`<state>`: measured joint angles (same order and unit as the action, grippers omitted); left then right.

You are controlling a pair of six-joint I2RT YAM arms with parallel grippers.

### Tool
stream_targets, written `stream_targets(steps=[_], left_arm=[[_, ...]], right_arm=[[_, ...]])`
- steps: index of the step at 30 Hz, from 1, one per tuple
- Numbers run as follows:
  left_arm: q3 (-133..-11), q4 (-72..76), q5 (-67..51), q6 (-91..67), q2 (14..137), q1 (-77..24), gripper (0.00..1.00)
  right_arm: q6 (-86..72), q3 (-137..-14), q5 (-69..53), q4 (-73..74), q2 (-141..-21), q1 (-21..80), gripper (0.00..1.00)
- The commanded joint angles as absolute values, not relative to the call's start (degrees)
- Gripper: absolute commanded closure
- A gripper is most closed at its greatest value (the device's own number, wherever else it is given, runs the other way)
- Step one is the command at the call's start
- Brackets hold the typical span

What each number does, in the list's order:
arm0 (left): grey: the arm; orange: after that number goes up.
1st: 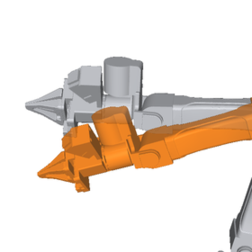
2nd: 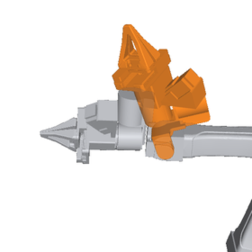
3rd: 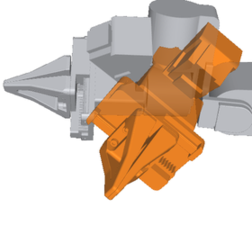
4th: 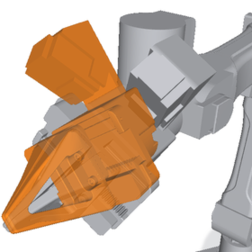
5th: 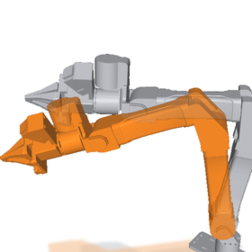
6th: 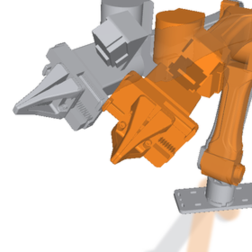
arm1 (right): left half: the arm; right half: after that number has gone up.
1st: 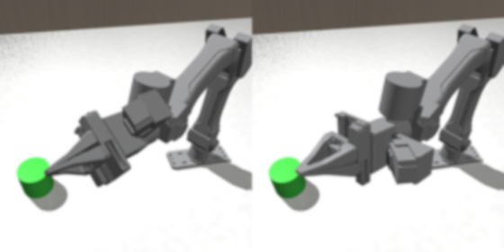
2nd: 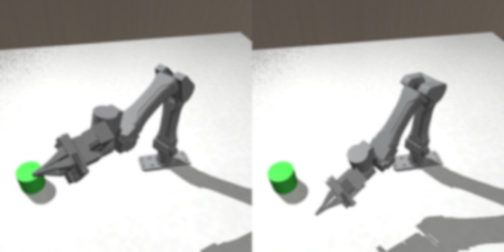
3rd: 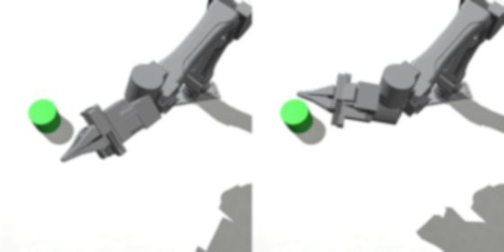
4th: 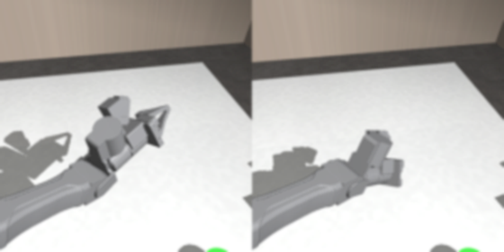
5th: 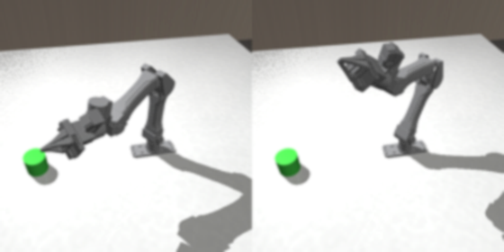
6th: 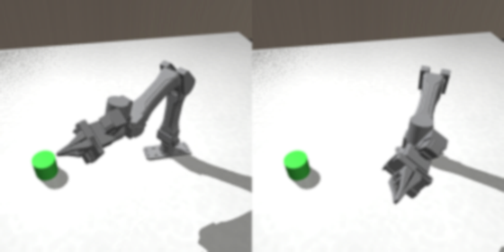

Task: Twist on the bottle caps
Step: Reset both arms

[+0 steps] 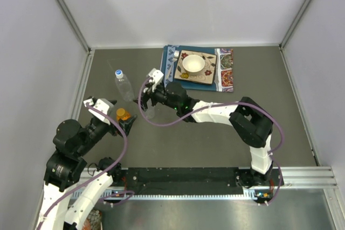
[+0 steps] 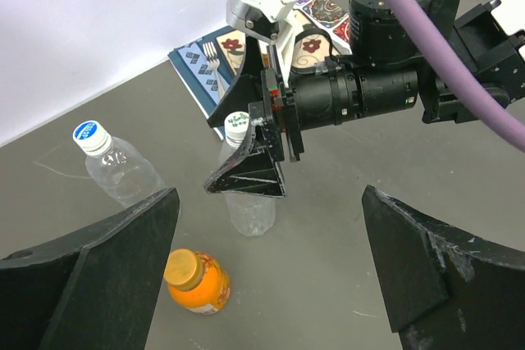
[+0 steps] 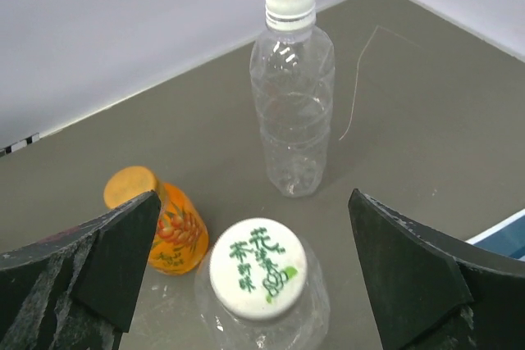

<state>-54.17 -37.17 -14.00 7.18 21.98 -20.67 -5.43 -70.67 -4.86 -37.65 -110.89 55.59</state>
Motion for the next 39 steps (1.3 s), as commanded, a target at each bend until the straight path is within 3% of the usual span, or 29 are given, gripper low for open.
stream_targets(steps=[1, 19, 27, 34, 39], left_arm=[[-53.96, -34.19, -13.45, 6.15, 22.32, -20.48, 0.01], [-54.32, -33.58, -13.80, 5.54, 22.32, -20.48, 0.01], [-55.11, -32.17, -12.48, 4.75, 23.55, -20.48, 0.01], [-57.30, -30.94, -10.91, 3.34, 26.36, -20.48, 0.01], [-62.48, -31.64, -10.28, 2.90, 30.23, -20.48, 0.01]], right_arm=[[-3.43, -75.32, -6.85, -36.48, -108.28, 55.37, 0.01], [-1.67, -81.12, -9.23, -29.98, -108.19, 55.28, 0.01], [-0.53, -85.16, -8.53, -22.69, -102.40, 54.14, 0.01], [-0.96, -90.87, -8.26, -9.52, -95.47, 53.70, 0.01], [-7.90, -99.04, 6.74, 13.63, -91.33, 53.70, 0.01]])
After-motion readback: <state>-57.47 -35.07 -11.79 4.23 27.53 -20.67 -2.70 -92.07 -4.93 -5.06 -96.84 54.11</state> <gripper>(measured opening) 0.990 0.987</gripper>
